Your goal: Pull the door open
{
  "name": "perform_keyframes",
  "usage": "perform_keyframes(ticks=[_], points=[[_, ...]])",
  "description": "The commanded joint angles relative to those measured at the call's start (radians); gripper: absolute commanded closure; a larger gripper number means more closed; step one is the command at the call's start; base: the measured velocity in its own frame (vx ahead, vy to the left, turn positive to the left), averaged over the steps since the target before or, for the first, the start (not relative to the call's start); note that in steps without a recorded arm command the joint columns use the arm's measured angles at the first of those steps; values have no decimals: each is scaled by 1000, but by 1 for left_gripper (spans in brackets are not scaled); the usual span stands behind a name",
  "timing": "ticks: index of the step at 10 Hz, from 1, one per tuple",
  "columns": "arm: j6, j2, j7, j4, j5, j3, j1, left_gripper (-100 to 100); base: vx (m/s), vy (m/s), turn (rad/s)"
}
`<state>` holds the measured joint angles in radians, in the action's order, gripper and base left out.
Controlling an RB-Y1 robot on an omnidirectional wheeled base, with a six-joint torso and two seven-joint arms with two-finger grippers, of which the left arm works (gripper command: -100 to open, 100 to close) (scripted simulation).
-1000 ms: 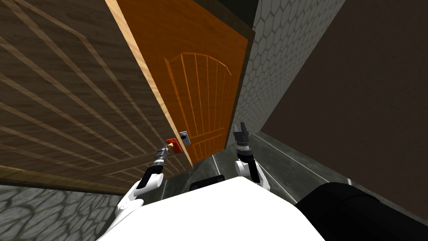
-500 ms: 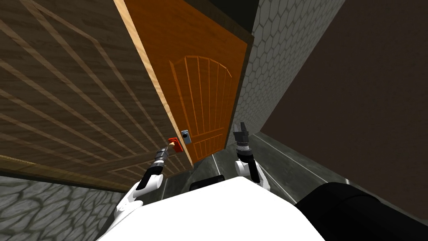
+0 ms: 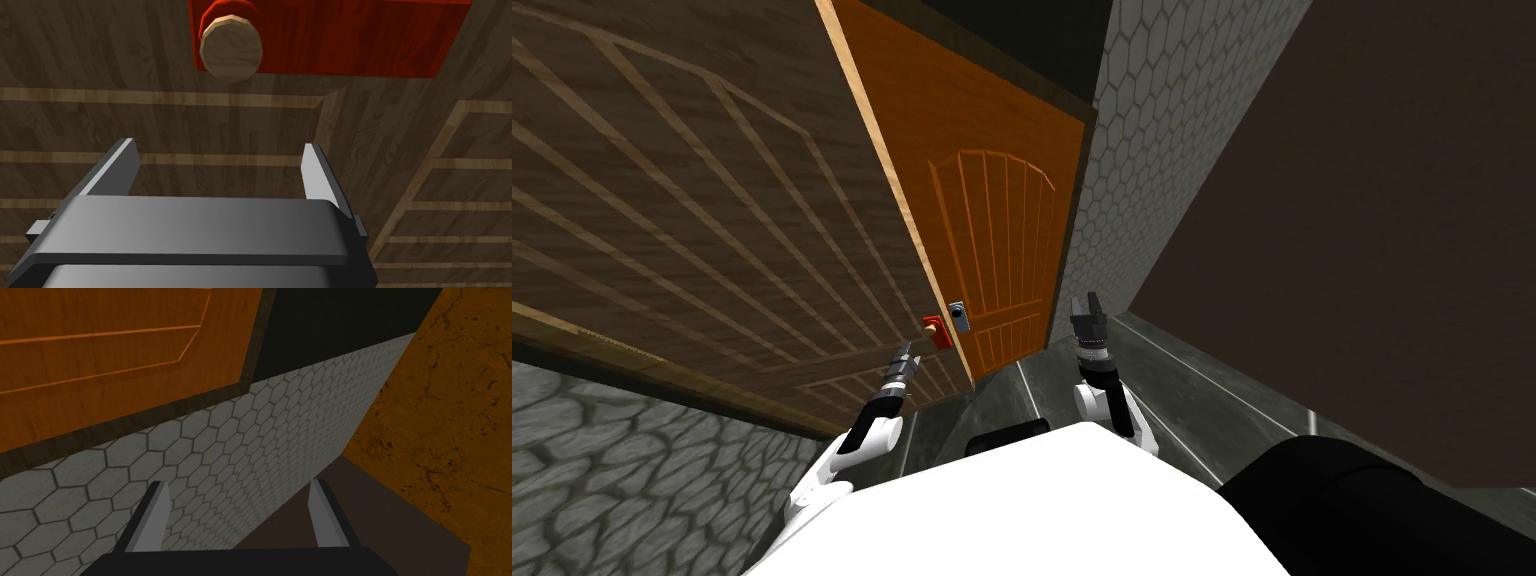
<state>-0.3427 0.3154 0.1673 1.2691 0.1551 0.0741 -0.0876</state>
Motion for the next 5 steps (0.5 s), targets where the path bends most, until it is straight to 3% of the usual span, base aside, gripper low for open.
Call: perform_keyframes(ticks=[1, 2, 3, 4, 5], points=[[-4, 1, 7, 10, -1, -17, -3, -100, -186, -64, -46], [0, 0, 4, 7, -1, -10, -2, -100, -78, -29, -5], [-4, 4, -1, -20, 2, 16, -13, -100, 40, 74, 183], [-6, 3, -3, -28, 3, 24, -13, -100, 101, 109, 100], [-8, 2, -5, -33, 3, 28, -11, -100, 122, 100, -23]])
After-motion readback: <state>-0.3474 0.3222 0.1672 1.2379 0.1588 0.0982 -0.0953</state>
